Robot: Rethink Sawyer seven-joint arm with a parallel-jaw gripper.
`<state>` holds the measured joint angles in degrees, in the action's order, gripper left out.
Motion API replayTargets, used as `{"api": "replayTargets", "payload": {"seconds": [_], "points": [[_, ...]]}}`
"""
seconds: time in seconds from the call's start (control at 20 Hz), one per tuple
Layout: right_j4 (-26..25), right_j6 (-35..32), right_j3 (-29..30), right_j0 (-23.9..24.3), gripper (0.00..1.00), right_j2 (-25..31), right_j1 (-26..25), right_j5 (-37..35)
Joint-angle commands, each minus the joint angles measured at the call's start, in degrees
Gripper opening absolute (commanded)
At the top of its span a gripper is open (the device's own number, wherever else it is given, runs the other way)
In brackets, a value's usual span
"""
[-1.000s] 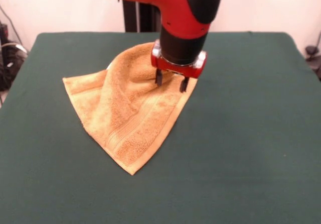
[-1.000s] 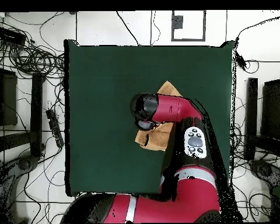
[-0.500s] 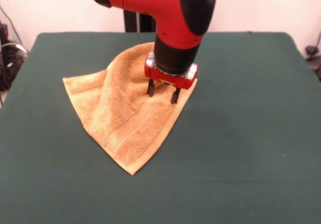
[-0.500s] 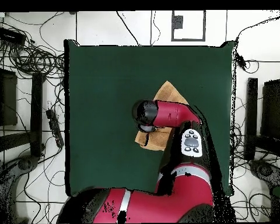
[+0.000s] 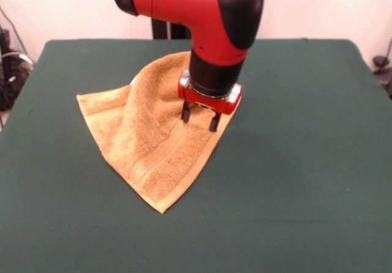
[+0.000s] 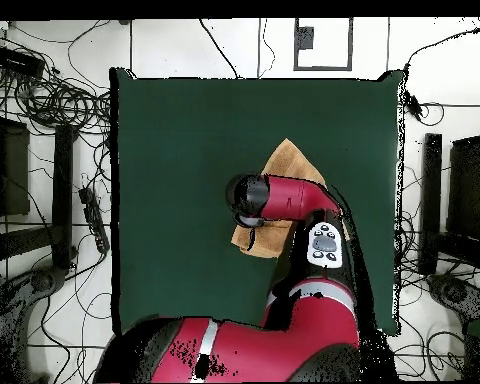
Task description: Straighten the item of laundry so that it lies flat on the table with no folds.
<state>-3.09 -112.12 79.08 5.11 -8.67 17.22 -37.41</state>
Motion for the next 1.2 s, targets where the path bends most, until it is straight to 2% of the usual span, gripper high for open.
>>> {"api": "replayTargets", "payload": {"seconds": [0.05, 0.3, 0.55, 0.75, 1.2], "points": [[2.0, -16.7, 0.7, -3.8, 1.00, 0.5, -9.5, 9.4], [3.2, -16.5, -0.5, -4.4, 1.00, -0.1, -10.4, 11.5], [2.7, -14.4, -3.3, -4.0, 1.00, 0.3, -11.1, 20.3], [2.0, -12.5, -5.9, -3.7, 1.00, 0.6, -11.0, 22.9], [4.2, -12.9, -12.7, -6.9, 1.00, -0.4, -11.0, 17.7]]}}
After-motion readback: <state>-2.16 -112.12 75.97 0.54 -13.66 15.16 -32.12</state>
